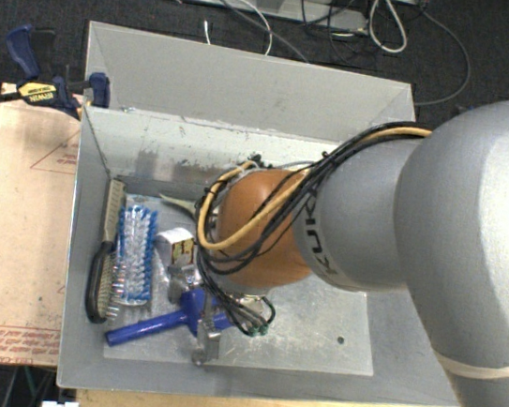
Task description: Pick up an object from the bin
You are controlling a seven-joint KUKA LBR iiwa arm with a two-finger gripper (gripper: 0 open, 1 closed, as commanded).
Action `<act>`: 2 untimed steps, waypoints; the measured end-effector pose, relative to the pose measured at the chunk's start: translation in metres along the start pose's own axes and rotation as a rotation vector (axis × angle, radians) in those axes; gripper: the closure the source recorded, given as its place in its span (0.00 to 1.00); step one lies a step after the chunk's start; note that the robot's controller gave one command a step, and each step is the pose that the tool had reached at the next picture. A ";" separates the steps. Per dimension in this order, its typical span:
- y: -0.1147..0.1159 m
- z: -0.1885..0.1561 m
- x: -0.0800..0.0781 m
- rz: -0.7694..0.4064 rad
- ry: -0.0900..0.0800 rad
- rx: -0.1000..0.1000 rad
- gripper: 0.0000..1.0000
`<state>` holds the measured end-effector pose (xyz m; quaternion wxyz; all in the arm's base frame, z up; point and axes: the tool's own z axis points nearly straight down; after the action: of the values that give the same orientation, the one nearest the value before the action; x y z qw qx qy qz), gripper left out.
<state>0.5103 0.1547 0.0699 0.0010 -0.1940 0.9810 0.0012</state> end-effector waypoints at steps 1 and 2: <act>0.047 0.000 -0.009 -0.370 0.007 0.012 0.00; 0.054 -0.002 -0.013 -0.374 -0.007 0.010 1.00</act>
Offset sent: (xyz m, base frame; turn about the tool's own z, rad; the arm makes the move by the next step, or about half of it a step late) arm 0.0000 0.0000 0.0000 0.0000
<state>0.5018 0.2099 0.0719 0.0054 -0.3729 0.9279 -0.0032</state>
